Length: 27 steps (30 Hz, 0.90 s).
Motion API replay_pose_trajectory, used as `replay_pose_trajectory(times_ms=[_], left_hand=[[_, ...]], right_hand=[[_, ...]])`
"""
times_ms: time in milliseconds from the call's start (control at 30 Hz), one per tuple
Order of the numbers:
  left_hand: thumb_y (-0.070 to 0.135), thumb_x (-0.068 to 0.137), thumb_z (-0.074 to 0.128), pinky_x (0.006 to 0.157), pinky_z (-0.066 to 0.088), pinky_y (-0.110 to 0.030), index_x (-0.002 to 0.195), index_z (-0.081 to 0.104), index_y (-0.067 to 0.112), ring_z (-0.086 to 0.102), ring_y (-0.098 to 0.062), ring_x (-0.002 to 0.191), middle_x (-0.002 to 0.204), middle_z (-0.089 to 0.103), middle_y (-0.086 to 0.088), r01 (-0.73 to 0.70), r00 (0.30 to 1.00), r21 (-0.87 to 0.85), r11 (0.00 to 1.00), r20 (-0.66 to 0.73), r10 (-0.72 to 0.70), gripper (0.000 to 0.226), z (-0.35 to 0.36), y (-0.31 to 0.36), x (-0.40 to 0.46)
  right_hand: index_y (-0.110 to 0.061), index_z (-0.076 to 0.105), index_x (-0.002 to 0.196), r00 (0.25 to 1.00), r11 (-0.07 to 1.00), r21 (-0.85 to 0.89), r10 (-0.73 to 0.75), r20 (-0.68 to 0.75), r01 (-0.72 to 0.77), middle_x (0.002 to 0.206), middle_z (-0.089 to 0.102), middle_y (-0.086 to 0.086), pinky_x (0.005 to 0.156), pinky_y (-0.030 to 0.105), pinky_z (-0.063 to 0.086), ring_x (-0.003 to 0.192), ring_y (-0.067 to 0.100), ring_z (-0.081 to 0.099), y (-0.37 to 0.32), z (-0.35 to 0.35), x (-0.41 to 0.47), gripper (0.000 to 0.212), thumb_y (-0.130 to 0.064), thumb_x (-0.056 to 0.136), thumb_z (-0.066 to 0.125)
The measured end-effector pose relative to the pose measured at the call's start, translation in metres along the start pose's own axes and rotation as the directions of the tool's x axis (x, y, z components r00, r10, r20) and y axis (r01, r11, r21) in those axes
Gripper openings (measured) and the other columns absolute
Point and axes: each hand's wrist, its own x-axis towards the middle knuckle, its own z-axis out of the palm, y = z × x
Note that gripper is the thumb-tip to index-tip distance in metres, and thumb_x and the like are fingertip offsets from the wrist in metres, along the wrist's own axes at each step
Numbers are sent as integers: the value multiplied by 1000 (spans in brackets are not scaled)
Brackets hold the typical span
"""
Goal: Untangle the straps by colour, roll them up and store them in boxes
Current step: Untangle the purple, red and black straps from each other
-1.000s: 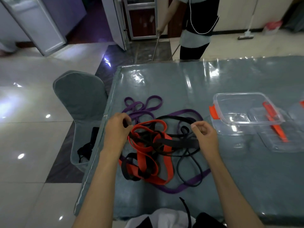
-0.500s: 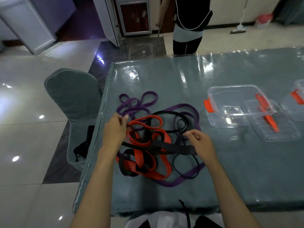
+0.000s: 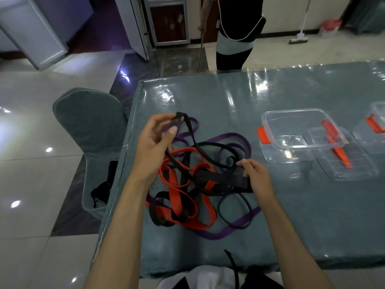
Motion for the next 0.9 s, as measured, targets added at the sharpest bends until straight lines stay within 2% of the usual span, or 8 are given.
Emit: replay_pose_trajectory(times_ms=[100, 200, 333, 500, 567, 733, 800, 900], left_hand=[[0, 101, 65, 110, 52, -40, 136, 57, 13, 70, -29, 120, 122, 75, -17, -27, 992, -134, 991, 115, 43, 38, 5, 4, 2], [5, 97, 70, 107, 54, -39, 131, 62, 16, 70, -26, 120, 117, 77, -9, -44, 976, -185, 982, 200, 82, 36, 12, 7, 7], [16, 92, 81, 94, 55, -29, 118, 74, 23, 70, -15, 104, 122, 73, 6, -53, 930, 101, 993, 367, 13, 28, 32, -5, 13], [19, 86, 88, 115, 45, -29, 137, 68, 29, 57, -8, 132, 148, 56, 6, -91, 863, 440, 893, 482, -149, 56, 50, -35, 17], [16, 83, 89, 113, 46, -34, 134, 69, 24, 58, -8, 128, 137, 63, 4, -109, 875, 531, 840, 452, -172, 55, 54, -45, 20], [8, 79, 78, 90, 56, -44, 108, 76, 27, 71, -16, 99, 107, 77, 8, -63, 955, 647, 760, 260, -142, 35, 43, -58, 35], [8, 76, 76, 87, 58, -44, 100, 75, 29, 70, -17, 94, 102, 76, 9, -10, 977, 639, 769, 169, -127, 33, 32, -61, 44], [8, 74, 78, 89, 53, -40, 95, 73, 31, 63, -19, 98, 98, 74, 11, 32, 989, 682, 731, 86, -123, 31, 17, -66, 54]], right_hand=[[-31, 78, 79, 993, 995, 69, 80, -84, -74, 55, 52, -15, 62, 23, 47, 61, 6, 53, 0, 2, 6, 34, -26, 107, 60], [-30, 80, 77, 979, 982, 144, 143, -146, -122, 54, 54, -16, 66, 30, 47, 64, 13, 54, 1, 5, 12, 36, -26, 106, 60], [-32, 82, 79, 971, 954, 252, 201, -131, -163, 57, 60, -11, 69, 33, 51, 68, 19, 59, -11, 20, 18, 34, -27, 105, 62], [-28, 81, 95, 991, 926, 356, 101, 92, -128, 73, 75, 1, 59, 22, 55, 69, 11, 73, -39, 44, 20, 25, -28, 105, 59], [-29, 80, 102, 977, 929, 348, 55, 206, -126, 85, 80, 6, 69, 25, 59, 81, 14, 77, -45, 50, 23, 26, -35, 103, 54], [-30, 77, 110, 922, 934, 341, -35, 387, -108, 110, 81, 9, 85, 24, 60, 112, 19, 76, -45, 50, 37, 27, -40, 104, 52], [-26, 75, 111, 944, 945, 317, -34, 328, -76, 117, 80, 8, 87, 25, 61, 117, 18, 74, -37, 43, 49, 24, -35, 107, 52], [-15, 72, 105, 985, 977, 139, 154, 77, -163, 88, 80, 9, 68, 23, 58, 83, 18, 76, -7, 28, 70, 17, -18, 108, 56]])
